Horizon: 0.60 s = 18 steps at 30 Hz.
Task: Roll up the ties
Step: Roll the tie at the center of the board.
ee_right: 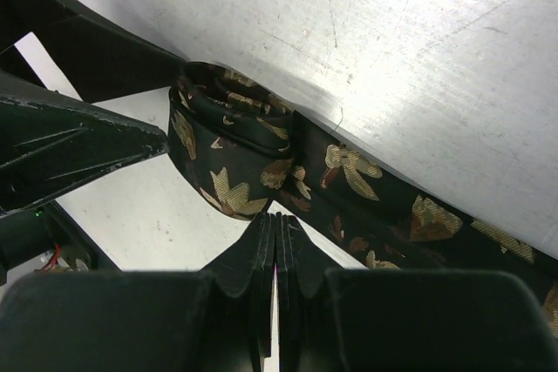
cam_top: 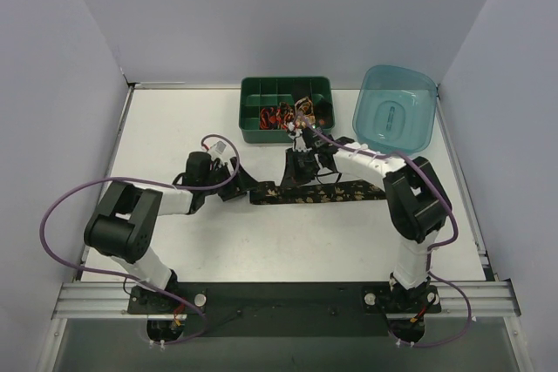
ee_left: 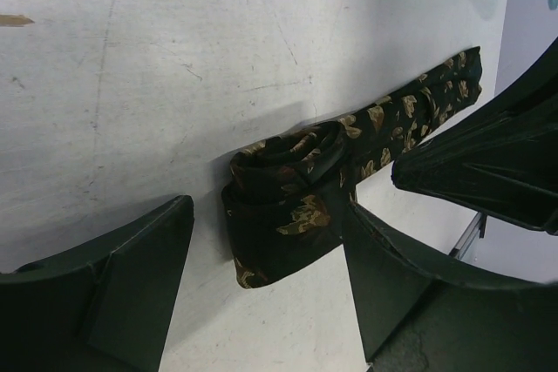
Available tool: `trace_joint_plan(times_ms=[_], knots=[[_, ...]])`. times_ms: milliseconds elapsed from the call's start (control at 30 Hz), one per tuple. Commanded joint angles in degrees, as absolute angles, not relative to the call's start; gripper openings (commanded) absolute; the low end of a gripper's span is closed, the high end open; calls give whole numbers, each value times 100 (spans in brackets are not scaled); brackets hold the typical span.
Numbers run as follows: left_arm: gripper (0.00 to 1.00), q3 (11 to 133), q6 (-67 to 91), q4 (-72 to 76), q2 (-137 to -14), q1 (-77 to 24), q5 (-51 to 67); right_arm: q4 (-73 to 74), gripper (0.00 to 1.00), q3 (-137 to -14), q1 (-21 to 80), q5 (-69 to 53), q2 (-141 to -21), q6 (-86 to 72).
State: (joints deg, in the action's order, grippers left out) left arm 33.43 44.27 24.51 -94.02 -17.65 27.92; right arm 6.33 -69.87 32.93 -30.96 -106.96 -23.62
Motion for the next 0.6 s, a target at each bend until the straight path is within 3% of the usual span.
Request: trace_joint_plan(times_ms=[0,567], knots=[[78,3437,4465,2522,-9589,-1890,2786,826,0,-7154,3393,-2979,-10766,-2224],[65,3428,4570,2698,-9677,-1960,2892,870,0,-7462,3560,-2839,-11215,-2320]])
